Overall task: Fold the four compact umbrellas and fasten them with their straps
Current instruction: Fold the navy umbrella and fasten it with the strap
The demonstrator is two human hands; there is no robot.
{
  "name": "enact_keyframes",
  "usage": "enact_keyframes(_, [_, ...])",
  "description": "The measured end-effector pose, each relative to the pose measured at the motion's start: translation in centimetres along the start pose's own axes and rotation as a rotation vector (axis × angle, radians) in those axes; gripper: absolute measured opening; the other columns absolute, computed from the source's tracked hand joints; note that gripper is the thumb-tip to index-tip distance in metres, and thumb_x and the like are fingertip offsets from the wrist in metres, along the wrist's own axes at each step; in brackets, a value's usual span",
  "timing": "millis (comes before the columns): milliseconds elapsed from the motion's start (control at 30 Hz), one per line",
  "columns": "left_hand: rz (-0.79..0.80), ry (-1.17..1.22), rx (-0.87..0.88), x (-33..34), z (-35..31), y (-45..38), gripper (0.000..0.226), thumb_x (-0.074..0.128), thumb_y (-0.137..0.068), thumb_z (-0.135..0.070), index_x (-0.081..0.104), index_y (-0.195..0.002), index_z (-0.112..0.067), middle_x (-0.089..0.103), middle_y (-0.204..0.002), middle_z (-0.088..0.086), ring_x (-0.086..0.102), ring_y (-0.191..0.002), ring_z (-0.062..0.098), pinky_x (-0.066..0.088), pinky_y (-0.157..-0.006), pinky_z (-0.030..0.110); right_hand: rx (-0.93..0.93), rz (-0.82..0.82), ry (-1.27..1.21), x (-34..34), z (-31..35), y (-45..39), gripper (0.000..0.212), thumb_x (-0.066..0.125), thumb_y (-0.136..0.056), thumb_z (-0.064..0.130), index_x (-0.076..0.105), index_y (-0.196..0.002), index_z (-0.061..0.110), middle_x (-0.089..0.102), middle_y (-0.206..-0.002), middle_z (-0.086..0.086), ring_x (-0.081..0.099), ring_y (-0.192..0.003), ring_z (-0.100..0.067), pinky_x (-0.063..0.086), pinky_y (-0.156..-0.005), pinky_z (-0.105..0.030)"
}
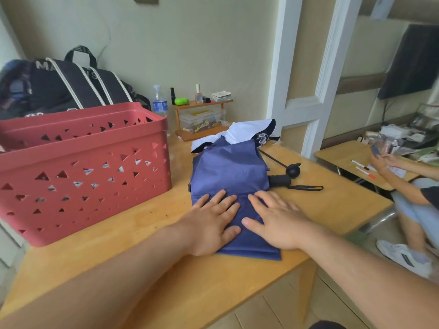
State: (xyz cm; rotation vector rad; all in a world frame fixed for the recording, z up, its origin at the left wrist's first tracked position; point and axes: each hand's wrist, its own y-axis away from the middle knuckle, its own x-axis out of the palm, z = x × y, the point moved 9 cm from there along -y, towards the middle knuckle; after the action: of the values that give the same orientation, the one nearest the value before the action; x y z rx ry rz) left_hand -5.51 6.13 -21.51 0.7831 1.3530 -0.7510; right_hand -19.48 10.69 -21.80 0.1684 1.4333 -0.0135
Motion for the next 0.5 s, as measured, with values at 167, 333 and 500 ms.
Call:
enact_keyframes(167, [0.116, 0.061, -0.037, 1.6, 1.4, 2.0, 0.080, 0.012, -0.096, -0.081, -0.016, -0.161, -0.044, -0.031, -0.166, -0.014, -0.037, -0.151, 0.015, -0.017, -0.127, 0.047, 0.027, 0.103, 0.039, 1.5, -0.8, 0.9, 0.086, 0.006, -0.092, 0.084, -0.018, -0.161, 0.040, -0.024, -0.168, 0.020, -0.020, -0.158, -0.018, -0.002, -0.127, -0.053])
enact_keyframes(333, [-0.037, 0.200, -0.020, 1.1, 2.6, 3.3, 0.073, 0.023, -0.097, -0.081, 0.014, -0.163, -0.050, -0.010, -0.170, -0.020, -0.021, -0.156, 0.005, -0.009, -0.129, 0.037, 0.032, 0.054, 0.036, 1.2, -0.7, 1.0, 0.085, 0.007, -0.092, 0.084, -0.015, -0.162, 0.041, -0.023, -0.169, 0.019, -0.018, -0.158, -0.017, -0.002, -0.128, -0.051])
enact_keyframes(500, [-0.704, 0.465, -0.235, -5.2, 8.0, 3.3, 0.024, 0.058, -0.099, -0.049, 0.075, -0.099, -0.032, 0.062, -0.094, -0.019, 0.055, -0.096, 0.008, 0.048, -0.095, 0.037, 0.029, -0.004, 0.023, 1.2, -0.7, 1.0, 0.084, 0.011, -0.093, 0.082, -0.011, -0.163, 0.041, -0.019, -0.169, 0.021, -0.014, -0.159, -0.016, 0.000, -0.128, -0.050])
